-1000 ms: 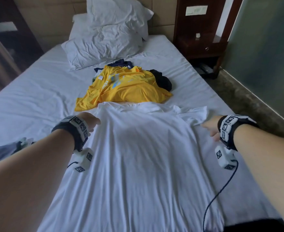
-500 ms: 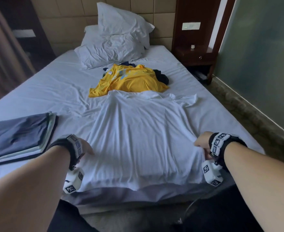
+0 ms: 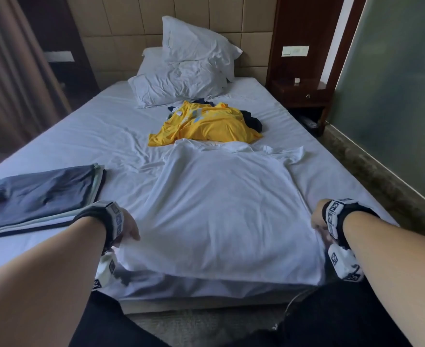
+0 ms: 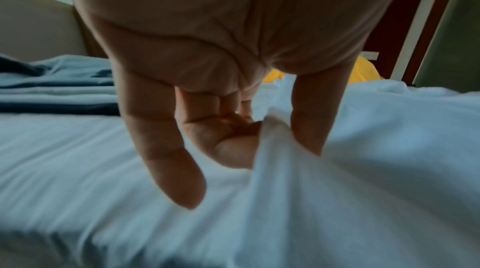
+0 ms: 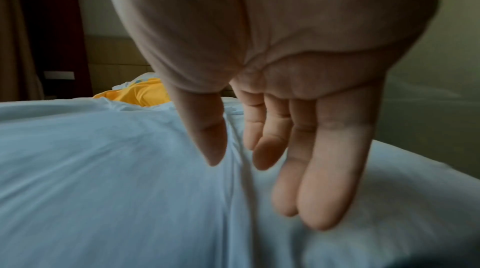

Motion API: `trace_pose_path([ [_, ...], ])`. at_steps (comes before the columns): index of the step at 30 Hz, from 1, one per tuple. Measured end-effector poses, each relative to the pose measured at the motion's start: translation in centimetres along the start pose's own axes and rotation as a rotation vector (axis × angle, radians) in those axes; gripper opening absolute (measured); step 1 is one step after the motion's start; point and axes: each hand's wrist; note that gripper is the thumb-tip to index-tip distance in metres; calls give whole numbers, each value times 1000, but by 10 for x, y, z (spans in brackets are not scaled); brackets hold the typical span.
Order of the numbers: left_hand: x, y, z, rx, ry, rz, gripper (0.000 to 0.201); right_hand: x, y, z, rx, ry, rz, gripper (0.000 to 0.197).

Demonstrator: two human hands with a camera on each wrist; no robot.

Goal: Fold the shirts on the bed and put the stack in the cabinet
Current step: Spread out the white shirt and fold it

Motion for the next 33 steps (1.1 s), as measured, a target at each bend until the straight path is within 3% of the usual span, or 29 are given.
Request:
trace_pose_path([
  [6, -21, 18, -26, 95, -44, -14, 41, -32, 16, 20, -100, -11, -12, 31],
  [12, -58, 52, -96, 200, -307, -266, 24, -82, 37, 62, -350, 123, -8, 13],
  [15, -79, 71, -133, 254, -440, -311, 9, -101, 44, 91, -553, 173, 51, 5],
  [20, -108, 91, -206, 674, -510, -198, 12, -144, 52, 138, -759, 294, 56, 8],
  [23, -136, 103, -249, 744, -491, -146, 16, -177, 62, 167, -831, 330, 82, 5],
  [26, -167, 114, -291, 575, -477, -123, 12, -215, 75, 196, -643, 365, 3, 9],
  [28, -192, 121, -310, 262, -557, -170, 8, -234, 85, 217, -410, 388, -27, 17],
  [31, -225, 130, -329, -153, -661, -281, 22, -261, 98, 244, -127, 457, -38, 35],
  [33, -243, 138, -339, -244, -707, -362, 38, -278, 107, 252, -164, 486, -102, 49],
])
Point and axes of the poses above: each hand's wrist, its own x-axis away from the middle knuckle, its own y-axis out of the back of the hand, z = x × y, and after that the axes turned 4 degrees about z, right-handed
